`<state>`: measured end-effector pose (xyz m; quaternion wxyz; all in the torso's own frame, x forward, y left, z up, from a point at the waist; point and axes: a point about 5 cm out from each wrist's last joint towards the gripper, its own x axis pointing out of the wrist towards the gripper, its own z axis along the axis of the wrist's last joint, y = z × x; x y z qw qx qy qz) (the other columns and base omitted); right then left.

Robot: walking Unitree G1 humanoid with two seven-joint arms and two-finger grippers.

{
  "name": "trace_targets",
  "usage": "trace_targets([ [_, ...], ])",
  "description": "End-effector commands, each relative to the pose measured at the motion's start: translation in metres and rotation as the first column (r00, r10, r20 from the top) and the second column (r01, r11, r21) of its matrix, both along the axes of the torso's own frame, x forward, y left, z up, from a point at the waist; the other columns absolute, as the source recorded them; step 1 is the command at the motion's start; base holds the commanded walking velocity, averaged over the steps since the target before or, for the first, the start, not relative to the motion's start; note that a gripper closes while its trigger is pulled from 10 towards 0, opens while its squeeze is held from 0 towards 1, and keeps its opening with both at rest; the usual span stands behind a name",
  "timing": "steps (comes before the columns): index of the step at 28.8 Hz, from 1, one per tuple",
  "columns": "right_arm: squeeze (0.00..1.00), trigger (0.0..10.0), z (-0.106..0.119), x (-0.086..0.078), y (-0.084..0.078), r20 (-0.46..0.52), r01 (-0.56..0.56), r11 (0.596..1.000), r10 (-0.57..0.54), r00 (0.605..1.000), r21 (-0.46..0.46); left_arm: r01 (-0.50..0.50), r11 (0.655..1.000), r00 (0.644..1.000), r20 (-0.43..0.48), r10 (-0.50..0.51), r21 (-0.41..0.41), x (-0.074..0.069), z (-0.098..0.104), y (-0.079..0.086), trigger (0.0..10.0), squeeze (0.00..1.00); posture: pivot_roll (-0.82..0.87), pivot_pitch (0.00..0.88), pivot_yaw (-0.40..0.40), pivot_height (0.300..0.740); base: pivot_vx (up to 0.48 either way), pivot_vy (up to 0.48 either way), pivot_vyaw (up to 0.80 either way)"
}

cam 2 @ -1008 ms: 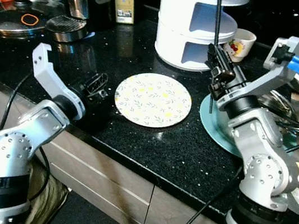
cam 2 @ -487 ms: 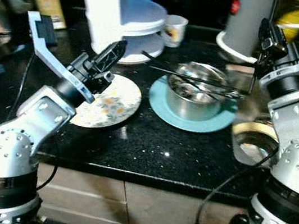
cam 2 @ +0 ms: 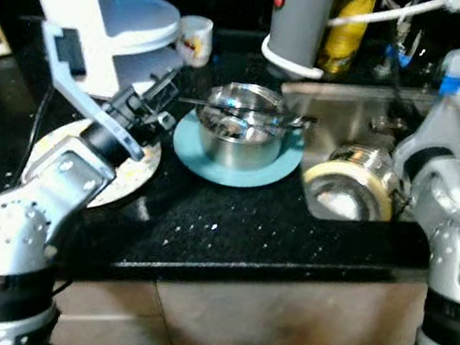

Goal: Kitchen organization

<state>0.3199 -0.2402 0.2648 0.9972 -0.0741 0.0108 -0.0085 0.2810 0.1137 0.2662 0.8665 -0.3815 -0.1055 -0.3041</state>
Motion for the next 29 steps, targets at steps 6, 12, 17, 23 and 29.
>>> trace_targets([
  [6,0.00,10.0,-0.013,0.008,0.009,-0.059,-0.011,1.000,0.010,0.998,-0.023,-0.035,0.999,0.999,-0.016,0.035,0.000,0.001,-0.004,0.007,10.0,0.00,-0.01,0.022,0.000,0.740,0.000,0.000,-0.78],
  [12,0.00,10.0,-0.028,0.015,0.024,-0.095,-0.061,0.995,0.054,0.994,-0.076,-0.032,0.999,0.999,-0.016,0.032,-0.002,0.002,-0.004,0.006,10.0,0.00,-0.01,0.019,-0.001,0.740,0.000,0.000,-0.80],
  [17,0.00,10.0,-0.041,0.023,0.055,-0.103,-0.161,0.985,0.154,0.983,-0.061,-0.031,1.000,0.999,-0.013,0.030,-0.002,0.002,-0.004,0.005,10.0,0.00,-0.01,0.014,-0.004,0.740,0.000,0.000,-0.12],
  [23,0.00,10.0,-0.039,0.030,0.088,-0.039,-0.269,0.963,0.267,0.963,-0.031,-0.033,0.999,0.999,-0.013,0.033,0.001,0.003,-0.004,0.005,10.0,0.00,0.00,0.011,-0.005,0.740,0.000,0.000,0.00],
  [29,1.00,10.0,-0.028,0.040,0.106,0.061,-0.238,0.967,0.244,0.968,-0.093,-0.027,1.000,1.000,-0.013,0.027,0.004,0.001,-0.004,0.003,10.0,0.00,0.01,0.008,-0.002,0.740,0.000,0.000,0.00],
])
